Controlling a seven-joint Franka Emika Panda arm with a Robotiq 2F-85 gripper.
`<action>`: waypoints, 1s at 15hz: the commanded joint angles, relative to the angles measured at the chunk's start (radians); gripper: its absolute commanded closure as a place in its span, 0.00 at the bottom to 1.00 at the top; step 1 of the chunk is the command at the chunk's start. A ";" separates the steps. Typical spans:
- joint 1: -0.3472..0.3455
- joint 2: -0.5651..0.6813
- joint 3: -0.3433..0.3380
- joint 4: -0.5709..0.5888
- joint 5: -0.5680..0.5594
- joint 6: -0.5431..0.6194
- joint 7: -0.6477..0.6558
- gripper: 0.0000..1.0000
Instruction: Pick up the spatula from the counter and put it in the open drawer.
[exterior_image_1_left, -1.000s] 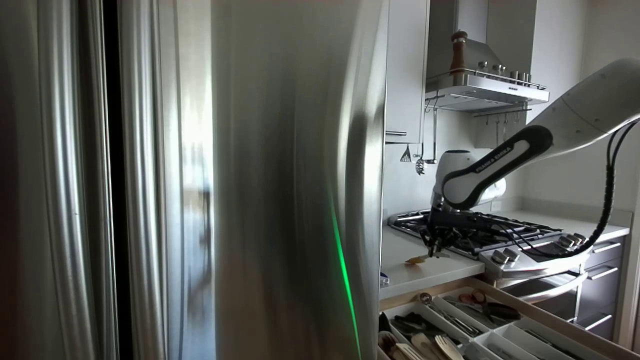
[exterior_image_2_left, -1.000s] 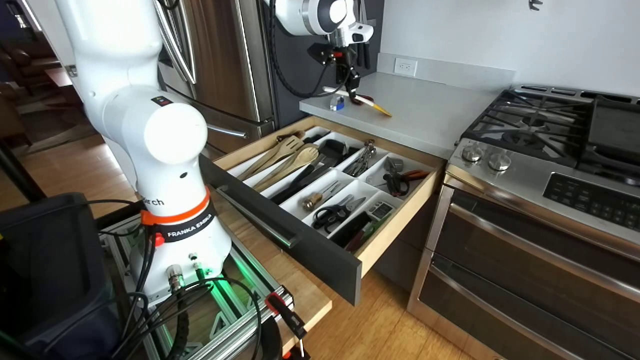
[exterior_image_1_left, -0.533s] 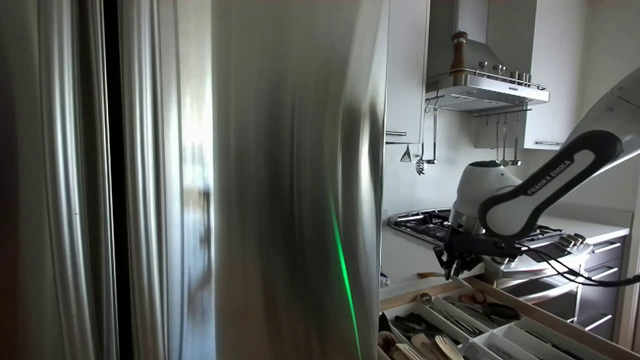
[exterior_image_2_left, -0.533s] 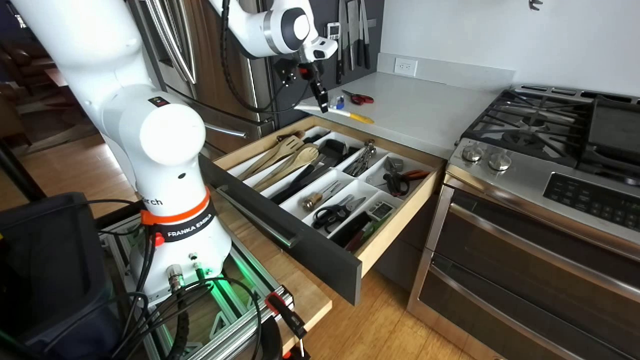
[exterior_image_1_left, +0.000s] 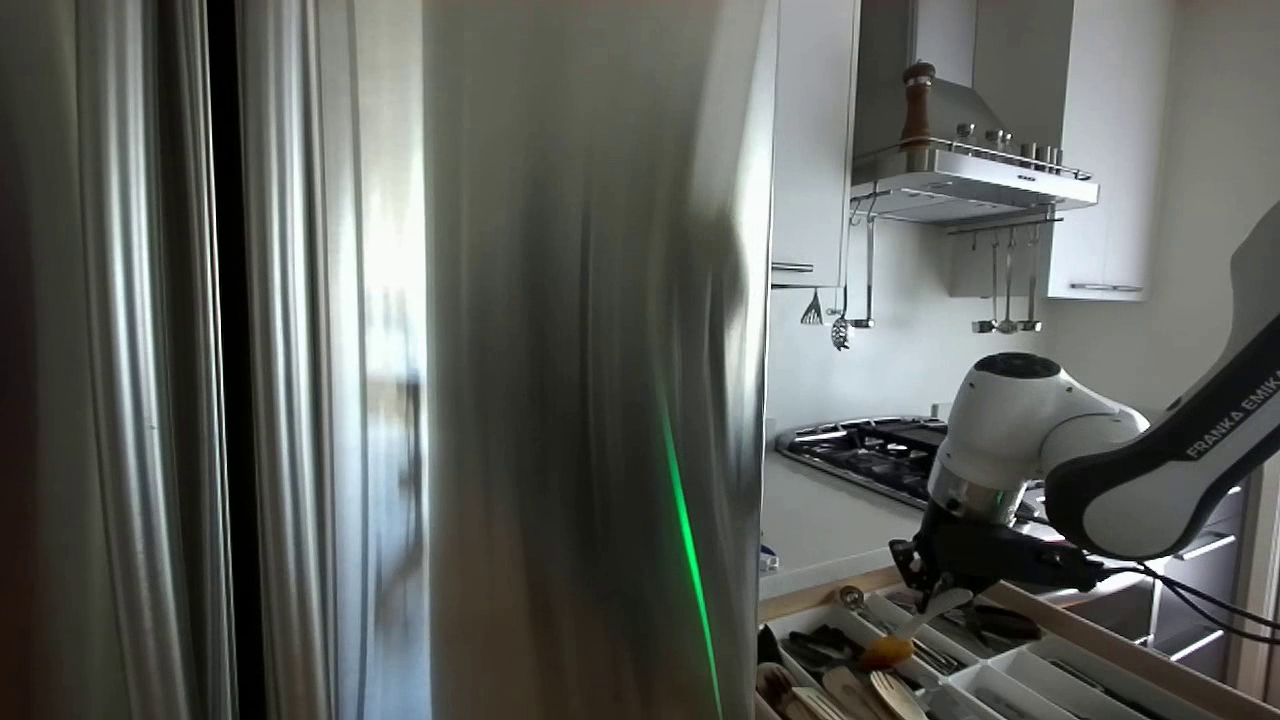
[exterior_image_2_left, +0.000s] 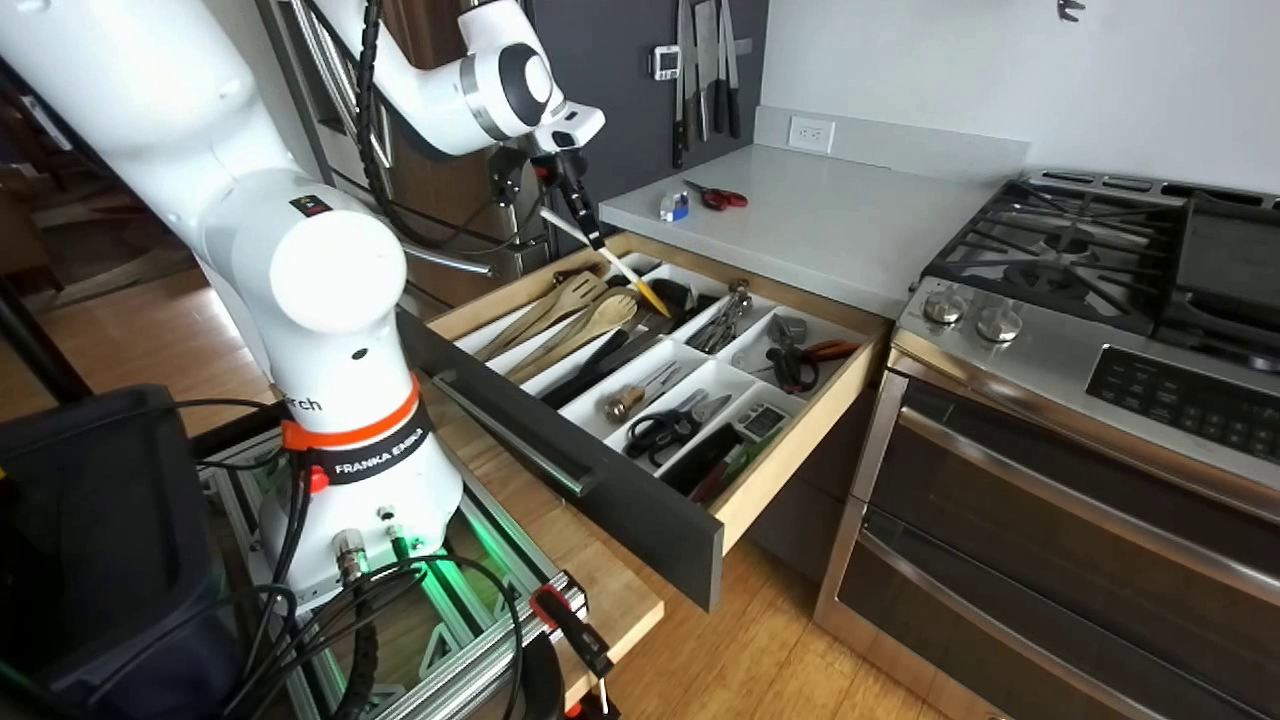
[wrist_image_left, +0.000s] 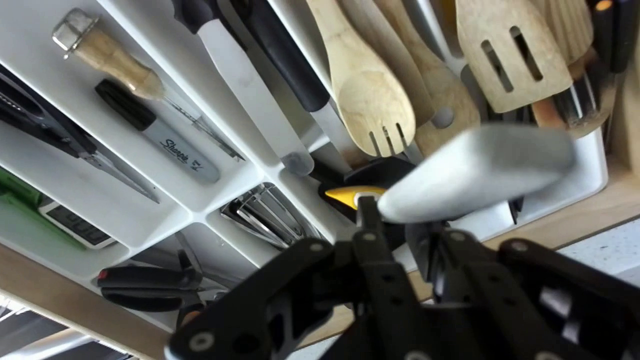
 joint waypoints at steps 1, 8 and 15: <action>0.009 0.019 0.058 0.002 -0.066 -0.022 0.118 0.95; 0.050 0.135 0.070 0.003 0.003 -0.070 0.092 0.95; 0.060 0.267 0.022 0.011 0.217 -0.153 -0.164 0.95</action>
